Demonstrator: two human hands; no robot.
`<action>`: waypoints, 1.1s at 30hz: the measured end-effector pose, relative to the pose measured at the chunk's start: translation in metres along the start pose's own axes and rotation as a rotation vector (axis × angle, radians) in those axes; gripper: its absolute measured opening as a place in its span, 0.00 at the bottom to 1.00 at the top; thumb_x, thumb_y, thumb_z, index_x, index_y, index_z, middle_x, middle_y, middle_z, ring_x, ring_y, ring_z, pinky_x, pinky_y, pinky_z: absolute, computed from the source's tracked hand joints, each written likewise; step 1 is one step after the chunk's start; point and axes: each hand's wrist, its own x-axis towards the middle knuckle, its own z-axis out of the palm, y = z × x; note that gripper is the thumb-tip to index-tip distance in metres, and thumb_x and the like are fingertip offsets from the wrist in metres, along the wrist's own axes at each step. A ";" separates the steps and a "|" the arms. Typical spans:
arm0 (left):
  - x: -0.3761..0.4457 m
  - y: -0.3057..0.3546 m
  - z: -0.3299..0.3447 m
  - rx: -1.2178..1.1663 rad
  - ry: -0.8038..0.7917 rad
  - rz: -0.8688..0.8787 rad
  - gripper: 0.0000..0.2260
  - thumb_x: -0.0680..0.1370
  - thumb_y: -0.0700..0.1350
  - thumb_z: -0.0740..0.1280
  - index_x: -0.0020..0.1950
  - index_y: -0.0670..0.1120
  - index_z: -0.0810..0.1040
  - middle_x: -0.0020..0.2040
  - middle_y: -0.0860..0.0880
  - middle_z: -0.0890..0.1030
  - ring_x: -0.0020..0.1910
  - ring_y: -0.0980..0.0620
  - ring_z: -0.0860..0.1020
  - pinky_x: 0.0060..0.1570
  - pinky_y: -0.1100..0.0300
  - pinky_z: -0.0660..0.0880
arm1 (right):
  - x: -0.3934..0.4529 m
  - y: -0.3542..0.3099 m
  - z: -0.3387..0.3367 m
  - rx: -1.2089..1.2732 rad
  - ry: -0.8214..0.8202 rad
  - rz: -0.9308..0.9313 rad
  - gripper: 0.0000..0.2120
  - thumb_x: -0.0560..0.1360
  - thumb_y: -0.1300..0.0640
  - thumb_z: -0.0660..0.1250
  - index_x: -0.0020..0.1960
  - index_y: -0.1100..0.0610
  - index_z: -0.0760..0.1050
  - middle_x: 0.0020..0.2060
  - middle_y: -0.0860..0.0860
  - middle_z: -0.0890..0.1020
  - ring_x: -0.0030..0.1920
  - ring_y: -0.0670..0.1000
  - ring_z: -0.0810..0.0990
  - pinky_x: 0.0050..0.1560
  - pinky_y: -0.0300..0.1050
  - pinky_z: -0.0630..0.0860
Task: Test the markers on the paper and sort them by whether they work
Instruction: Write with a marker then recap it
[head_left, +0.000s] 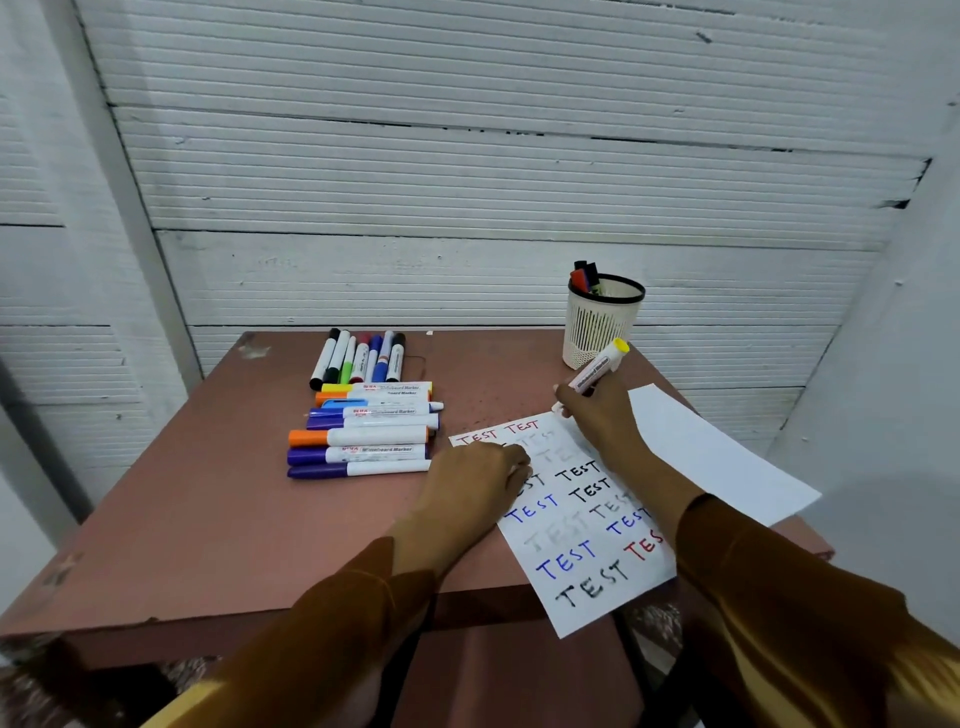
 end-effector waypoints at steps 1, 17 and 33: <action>0.000 0.001 0.000 0.003 -0.002 -0.001 0.14 0.80 0.53 0.55 0.61 0.54 0.75 0.56 0.51 0.80 0.55 0.50 0.77 0.45 0.57 0.71 | -0.001 0.003 0.001 -0.025 0.020 -0.001 0.11 0.73 0.60 0.68 0.49 0.67 0.73 0.43 0.65 0.80 0.41 0.59 0.79 0.45 0.49 0.74; -0.001 0.002 -0.001 0.016 -0.012 -0.003 0.13 0.81 0.53 0.54 0.60 0.54 0.74 0.54 0.50 0.81 0.53 0.48 0.77 0.42 0.59 0.68 | -0.008 0.003 0.005 -0.218 -0.095 -0.106 0.10 0.74 0.59 0.68 0.40 0.61 0.69 0.36 0.57 0.76 0.39 0.53 0.75 0.36 0.41 0.68; -0.008 0.001 -0.002 -0.253 0.286 0.026 0.14 0.72 0.43 0.56 0.55 0.42 0.73 0.45 0.46 0.76 0.43 0.45 0.74 0.43 0.58 0.61 | 0.004 0.010 -0.007 0.376 -0.003 0.044 0.18 0.69 0.67 0.72 0.54 0.64 0.69 0.36 0.59 0.77 0.31 0.50 0.78 0.26 0.36 0.71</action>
